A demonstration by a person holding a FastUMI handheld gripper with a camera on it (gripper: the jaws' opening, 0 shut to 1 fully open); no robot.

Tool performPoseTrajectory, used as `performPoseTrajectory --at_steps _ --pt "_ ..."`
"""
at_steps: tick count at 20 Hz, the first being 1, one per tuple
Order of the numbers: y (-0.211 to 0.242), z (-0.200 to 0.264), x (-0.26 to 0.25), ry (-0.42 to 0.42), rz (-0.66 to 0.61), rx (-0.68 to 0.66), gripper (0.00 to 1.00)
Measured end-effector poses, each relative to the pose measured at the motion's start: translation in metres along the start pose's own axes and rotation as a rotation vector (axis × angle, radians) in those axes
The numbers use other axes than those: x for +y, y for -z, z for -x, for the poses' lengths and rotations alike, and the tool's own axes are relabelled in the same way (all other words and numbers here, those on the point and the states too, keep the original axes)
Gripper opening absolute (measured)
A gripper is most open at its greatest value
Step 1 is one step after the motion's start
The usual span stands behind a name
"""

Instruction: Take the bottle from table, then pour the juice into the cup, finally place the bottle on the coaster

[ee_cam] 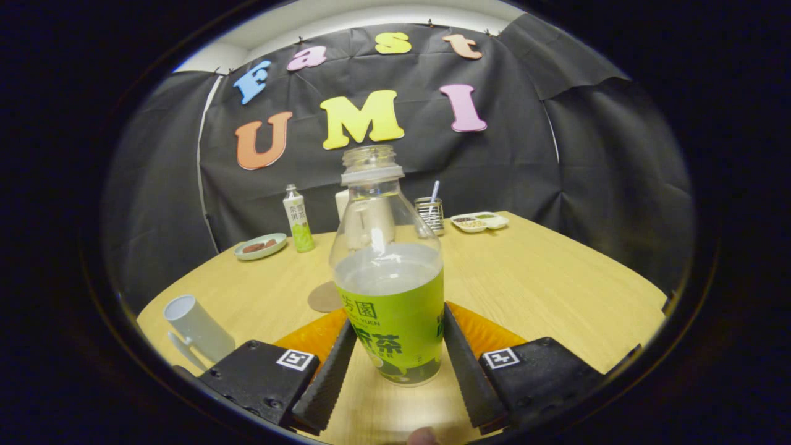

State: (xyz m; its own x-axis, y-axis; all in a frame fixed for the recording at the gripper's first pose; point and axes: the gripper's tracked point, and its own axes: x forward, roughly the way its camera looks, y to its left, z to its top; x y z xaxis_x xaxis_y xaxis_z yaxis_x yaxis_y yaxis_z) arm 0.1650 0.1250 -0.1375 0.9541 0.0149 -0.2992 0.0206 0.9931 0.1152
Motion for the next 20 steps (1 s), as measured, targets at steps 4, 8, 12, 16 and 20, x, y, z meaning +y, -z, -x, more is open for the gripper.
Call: performPoseTrajectory --at_steps 4,8,12,16,20 --pt "-0.011 0.007 0.005 -0.001 0.056 -0.008 0.80" --pt "-0.034 0.019 0.019 0.003 0.199 -0.051 0.78" --pt "-0.050 0.023 0.037 0.012 0.367 -0.068 0.78" --pt "-0.062 0.019 0.051 0.061 0.565 -0.093 0.78" --pt "-0.063 0.009 0.060 0.106 0.736 -0.106 0.78"
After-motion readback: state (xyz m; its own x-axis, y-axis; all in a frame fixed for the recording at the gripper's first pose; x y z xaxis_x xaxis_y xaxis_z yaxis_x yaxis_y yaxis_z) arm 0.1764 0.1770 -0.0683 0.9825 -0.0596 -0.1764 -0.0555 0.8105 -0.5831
